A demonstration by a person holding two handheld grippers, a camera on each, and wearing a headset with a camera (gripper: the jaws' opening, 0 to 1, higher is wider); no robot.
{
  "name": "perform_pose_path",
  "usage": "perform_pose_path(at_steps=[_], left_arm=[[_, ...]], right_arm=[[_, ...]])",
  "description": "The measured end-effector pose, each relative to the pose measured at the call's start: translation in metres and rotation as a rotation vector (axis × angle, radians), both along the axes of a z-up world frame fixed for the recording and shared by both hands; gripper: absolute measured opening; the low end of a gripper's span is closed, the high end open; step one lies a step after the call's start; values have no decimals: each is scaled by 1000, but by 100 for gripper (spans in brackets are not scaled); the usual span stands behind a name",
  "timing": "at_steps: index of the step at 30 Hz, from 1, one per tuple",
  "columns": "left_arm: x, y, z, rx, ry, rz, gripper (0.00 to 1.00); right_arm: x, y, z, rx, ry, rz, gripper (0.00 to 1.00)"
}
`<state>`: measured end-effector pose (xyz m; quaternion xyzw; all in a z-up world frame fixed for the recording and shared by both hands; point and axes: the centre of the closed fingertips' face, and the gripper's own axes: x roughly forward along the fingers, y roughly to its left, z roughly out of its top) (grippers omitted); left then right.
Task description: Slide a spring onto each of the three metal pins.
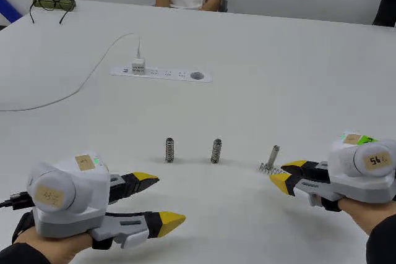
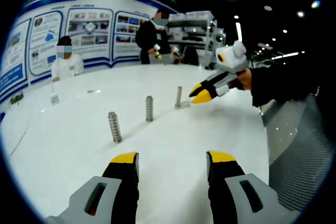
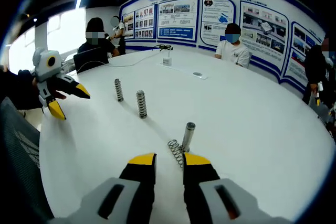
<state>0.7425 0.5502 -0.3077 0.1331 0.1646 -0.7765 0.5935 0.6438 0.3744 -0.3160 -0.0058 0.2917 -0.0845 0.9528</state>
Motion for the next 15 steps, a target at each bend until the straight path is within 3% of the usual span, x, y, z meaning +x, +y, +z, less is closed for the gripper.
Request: perform_pose_path(at_steps=[15], left_arm=[[-4,-1,1,19,-11,-7,52]], right_arm=[[-1,-15,-18,44,-24,-23,22]])
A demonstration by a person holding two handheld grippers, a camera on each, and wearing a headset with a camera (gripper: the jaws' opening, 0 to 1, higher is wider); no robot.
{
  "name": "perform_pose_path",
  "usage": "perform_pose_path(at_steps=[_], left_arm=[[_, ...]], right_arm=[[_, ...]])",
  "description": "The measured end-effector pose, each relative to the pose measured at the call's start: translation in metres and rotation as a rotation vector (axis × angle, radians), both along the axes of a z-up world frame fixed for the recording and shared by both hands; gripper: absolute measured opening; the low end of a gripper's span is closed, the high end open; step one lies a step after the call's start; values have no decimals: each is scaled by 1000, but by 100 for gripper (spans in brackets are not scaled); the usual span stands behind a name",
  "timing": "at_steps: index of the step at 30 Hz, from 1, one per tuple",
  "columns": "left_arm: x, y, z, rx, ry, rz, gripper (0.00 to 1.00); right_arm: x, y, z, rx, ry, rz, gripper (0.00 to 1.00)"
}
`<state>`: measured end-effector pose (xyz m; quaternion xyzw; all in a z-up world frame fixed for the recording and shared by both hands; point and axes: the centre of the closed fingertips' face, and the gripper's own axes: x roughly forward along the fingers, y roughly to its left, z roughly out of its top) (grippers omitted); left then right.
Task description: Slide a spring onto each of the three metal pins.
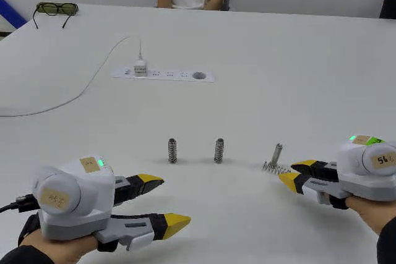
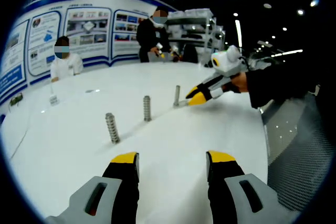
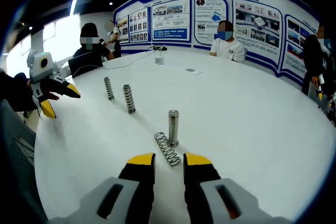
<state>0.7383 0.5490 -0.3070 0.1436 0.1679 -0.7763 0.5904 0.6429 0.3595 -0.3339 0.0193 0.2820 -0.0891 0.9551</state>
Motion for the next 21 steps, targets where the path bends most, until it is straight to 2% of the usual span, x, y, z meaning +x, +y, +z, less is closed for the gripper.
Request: perform_pose_path(at_steps=[6,21], left_arm=[[-1,0,-1,9,-2,-4,52],[-2,0,-3,14,-1,-3,51]], right_arm=[[4,2,-3,3,-6,20,22],[5,5,-12,12,18,30,17]])
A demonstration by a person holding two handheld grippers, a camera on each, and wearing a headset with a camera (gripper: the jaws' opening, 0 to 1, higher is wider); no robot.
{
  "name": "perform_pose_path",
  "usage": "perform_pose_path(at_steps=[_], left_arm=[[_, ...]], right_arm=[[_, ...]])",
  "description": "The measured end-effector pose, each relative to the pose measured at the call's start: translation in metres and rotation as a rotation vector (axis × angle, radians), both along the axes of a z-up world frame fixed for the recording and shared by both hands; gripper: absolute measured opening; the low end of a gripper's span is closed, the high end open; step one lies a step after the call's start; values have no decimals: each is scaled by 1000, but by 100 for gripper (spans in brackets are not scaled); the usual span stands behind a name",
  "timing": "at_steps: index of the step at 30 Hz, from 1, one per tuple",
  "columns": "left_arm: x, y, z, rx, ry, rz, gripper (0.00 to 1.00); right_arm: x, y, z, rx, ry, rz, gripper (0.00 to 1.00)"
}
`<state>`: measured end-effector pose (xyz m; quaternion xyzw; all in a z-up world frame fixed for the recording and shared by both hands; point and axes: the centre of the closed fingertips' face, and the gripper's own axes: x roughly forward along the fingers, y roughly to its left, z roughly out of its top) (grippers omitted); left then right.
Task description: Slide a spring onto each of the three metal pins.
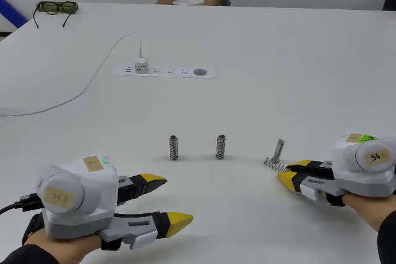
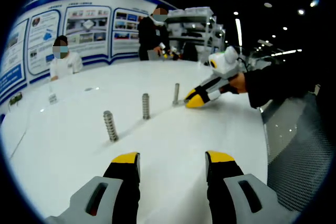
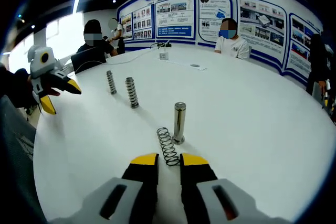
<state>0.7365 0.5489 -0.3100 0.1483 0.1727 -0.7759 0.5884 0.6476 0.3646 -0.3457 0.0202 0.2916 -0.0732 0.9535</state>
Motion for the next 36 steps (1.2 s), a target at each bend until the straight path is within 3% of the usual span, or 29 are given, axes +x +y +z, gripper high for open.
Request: perform_pose_path(at_steps=[12,14,36], left_arm=[[-1,-1,0,-2,0,-6,51],[-1,-1,-1,-1,1,-8,50],[-19,-16,-3,2,-27,-107,49]], right_arm=[[-2,1,-1,-2,18,-1,12],[-3,5,0,19,28,5,12],[1,50,7,80,70,170,11]])
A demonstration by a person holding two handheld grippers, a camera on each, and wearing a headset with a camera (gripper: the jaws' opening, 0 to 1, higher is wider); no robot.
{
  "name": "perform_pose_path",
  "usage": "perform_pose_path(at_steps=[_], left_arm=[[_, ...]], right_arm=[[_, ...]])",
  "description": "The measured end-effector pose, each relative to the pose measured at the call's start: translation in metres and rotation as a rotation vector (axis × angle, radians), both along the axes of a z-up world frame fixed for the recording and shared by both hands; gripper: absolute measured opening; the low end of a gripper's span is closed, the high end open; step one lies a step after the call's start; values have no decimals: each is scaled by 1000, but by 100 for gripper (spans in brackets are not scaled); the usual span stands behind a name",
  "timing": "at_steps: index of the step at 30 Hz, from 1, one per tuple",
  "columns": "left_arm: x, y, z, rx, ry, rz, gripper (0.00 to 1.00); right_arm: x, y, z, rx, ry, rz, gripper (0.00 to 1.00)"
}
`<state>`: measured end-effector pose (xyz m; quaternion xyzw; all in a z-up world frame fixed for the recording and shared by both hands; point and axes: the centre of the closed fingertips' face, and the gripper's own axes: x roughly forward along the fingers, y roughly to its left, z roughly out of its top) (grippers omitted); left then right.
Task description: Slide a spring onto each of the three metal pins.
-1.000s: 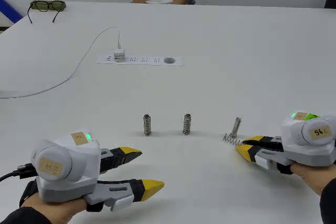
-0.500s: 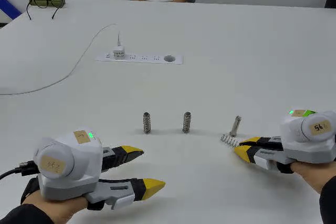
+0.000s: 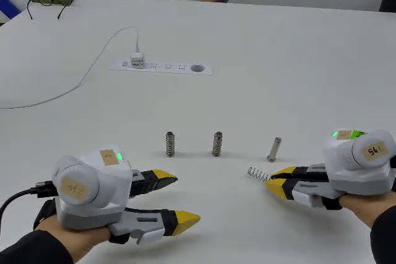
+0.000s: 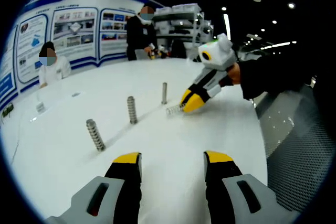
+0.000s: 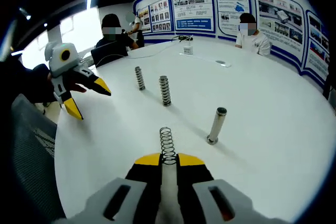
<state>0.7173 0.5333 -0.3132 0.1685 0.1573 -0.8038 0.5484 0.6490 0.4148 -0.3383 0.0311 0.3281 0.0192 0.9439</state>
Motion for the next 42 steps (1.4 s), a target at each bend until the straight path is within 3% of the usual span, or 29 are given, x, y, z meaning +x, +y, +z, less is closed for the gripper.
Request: perform_pose_path(at_steps=[11,25,35,42], left_arm=[[-9,-8,0,-8,-17,-51,46],[-21,-15,1,-31,-38,-102,42],[-29,-17,0,-41,-74,-150,39],[-35,-17,0,-47,-97,-182,34]], right_arm=[[7,20,11,-8,6,67,11],[15,58,22,-36,40,221,11],[19,81,26,-79,75,333,11],[17,88,25,-92,93,371,11]])
